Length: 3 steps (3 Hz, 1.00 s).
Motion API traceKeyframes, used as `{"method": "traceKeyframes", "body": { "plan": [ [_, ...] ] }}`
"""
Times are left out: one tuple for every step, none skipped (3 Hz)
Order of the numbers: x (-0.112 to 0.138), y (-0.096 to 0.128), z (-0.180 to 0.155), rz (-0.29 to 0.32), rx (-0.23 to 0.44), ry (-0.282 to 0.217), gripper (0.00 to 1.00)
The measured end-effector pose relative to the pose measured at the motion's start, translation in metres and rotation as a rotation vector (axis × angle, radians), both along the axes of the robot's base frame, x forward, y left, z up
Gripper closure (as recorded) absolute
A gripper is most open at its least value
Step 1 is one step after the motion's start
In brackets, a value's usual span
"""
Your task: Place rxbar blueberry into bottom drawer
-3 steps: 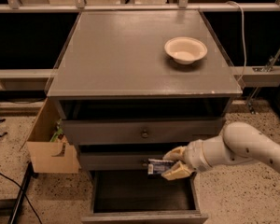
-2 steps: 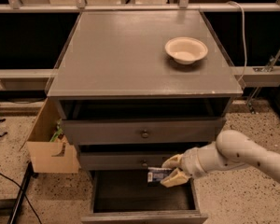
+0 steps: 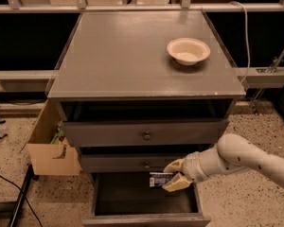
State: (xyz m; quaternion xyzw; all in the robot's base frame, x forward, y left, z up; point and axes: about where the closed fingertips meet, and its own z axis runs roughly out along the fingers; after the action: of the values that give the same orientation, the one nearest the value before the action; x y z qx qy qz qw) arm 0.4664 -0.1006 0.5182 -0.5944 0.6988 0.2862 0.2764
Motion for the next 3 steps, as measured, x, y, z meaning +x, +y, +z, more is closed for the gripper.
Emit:
{"method": "traceKeyframes", "body": {
  "plan": [
    [0.0, 0.0, -0.026, 0.031, 0.001, -0.016, 1.0],
    [0.0, -0.002, -0.074, 0.07, 0.032, -0.034, 1.0],
    [0.001, -0.006, -0.106, 0.083, 0.06, -0.037, 1.0]
  ]
}}
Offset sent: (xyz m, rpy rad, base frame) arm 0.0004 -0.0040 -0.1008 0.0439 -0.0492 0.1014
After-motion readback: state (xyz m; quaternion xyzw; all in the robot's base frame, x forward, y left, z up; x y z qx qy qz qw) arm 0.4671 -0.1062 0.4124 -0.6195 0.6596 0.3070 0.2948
